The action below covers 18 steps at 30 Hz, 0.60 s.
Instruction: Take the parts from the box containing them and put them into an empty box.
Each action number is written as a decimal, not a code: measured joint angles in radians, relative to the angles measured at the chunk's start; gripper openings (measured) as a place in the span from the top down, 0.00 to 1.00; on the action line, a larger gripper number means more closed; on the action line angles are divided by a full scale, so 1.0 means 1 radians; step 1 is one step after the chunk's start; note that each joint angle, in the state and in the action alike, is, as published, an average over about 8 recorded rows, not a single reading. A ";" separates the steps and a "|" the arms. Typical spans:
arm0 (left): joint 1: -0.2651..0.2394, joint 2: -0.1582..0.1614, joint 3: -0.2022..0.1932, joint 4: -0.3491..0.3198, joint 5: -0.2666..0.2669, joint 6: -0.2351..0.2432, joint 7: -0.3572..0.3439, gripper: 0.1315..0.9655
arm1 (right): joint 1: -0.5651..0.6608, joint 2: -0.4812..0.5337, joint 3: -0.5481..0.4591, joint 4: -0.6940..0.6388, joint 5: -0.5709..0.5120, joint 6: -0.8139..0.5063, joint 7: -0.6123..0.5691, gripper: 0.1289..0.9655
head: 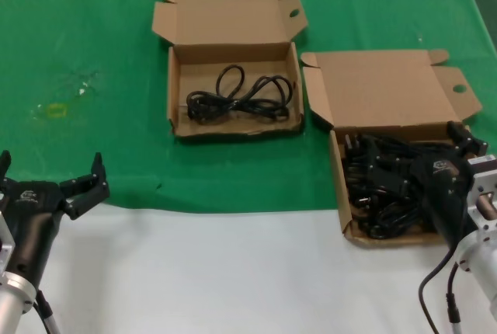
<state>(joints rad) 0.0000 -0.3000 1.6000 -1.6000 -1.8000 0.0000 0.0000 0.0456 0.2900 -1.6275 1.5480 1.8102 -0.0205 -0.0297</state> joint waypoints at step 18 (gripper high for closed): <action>0.000 0.000 0.000 0.000 0.000 0.000 0.000 0.00 | 0.000 0.000 0.000 0.000 0.000 0.000 0.000 0.00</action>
<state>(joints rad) 0.0000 -0.3000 1.6000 -1.6000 -1.8000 0.0000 0.0000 0.0456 0.2900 -1.6275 1.5480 1.8102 -0.0205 -0.0297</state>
